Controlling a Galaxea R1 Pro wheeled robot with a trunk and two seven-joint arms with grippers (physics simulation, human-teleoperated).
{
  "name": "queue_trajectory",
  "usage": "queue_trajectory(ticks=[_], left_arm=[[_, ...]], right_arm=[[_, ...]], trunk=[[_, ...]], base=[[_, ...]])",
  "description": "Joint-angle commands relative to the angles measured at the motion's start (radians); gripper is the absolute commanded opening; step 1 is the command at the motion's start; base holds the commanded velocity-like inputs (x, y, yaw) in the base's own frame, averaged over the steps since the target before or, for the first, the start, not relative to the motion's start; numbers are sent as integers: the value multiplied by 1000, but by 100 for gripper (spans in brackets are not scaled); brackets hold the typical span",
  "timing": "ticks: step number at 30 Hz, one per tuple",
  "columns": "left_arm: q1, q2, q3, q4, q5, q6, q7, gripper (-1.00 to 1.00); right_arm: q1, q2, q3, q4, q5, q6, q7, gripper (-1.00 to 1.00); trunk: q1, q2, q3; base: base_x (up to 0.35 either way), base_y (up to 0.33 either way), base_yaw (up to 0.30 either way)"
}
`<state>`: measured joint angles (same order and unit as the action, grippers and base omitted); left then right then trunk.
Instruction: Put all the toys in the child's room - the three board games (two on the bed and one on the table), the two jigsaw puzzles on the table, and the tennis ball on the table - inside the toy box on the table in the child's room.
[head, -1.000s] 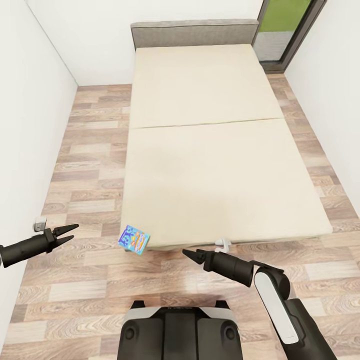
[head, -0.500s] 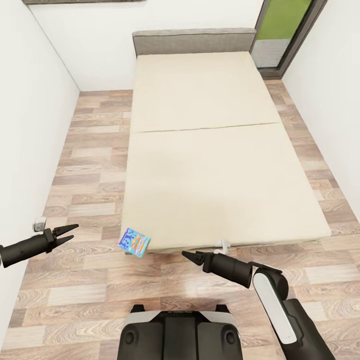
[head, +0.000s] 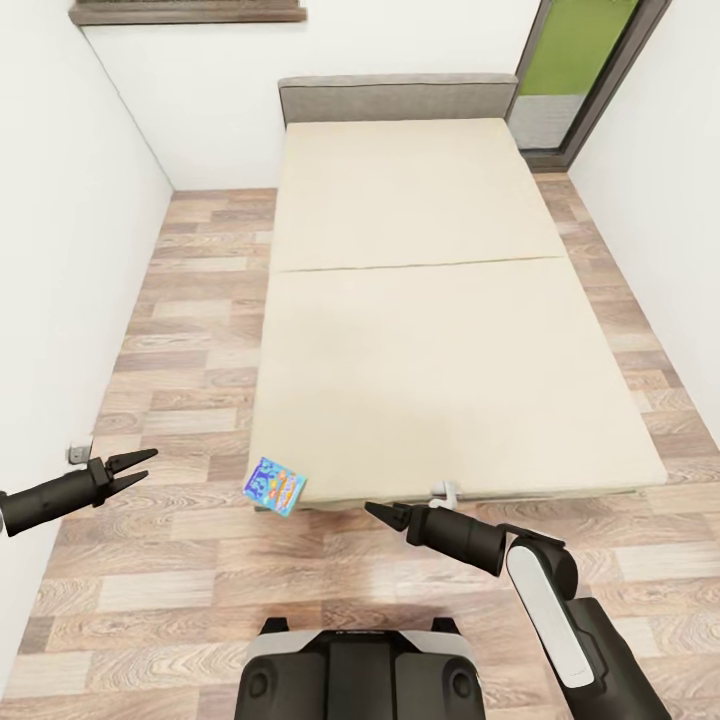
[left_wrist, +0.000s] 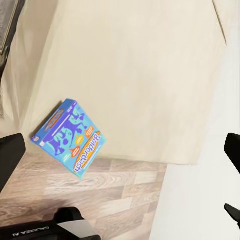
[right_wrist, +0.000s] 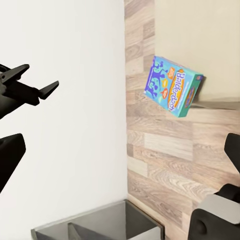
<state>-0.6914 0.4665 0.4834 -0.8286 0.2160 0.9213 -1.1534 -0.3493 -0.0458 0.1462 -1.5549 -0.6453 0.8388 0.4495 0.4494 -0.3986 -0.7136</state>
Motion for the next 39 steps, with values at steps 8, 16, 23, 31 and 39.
queue_trajectory(ticks=[8, 16, 23, 31, 39], left_arm=[[0, 0, 1, 1, 1, 5, -2, 100], [0, 0, 1, 0, 0, 5, -1, 100], [0, -1, 0, 0, -1, 4, 1, 100], [0, -2, 0, 0, -2, 4, 2, 100], [0, -1, 0, 0, -2, 4, 4, 100]], right_arm=[[0, 0, 1, -1, 1, 3, 2, 100], [0, -1, 0, -1, 1, 2, 2, 100], [0, -2, 0, -1, 1, 2, 2, 100], [0, -3, -1, -1, 0, 2, 3, 100], [0, -2, -2, -1, 0, 2, 3, 100]], trunk=[[1, -1, 12], [1, -1, 25], [1, -1, 37], [1, -1, 50], [1, -1, 63]], base=[[-2, 0, 74], [0, 0, 70], [0, 0, 14], [0, 0, -54], [0, 0, -61]])
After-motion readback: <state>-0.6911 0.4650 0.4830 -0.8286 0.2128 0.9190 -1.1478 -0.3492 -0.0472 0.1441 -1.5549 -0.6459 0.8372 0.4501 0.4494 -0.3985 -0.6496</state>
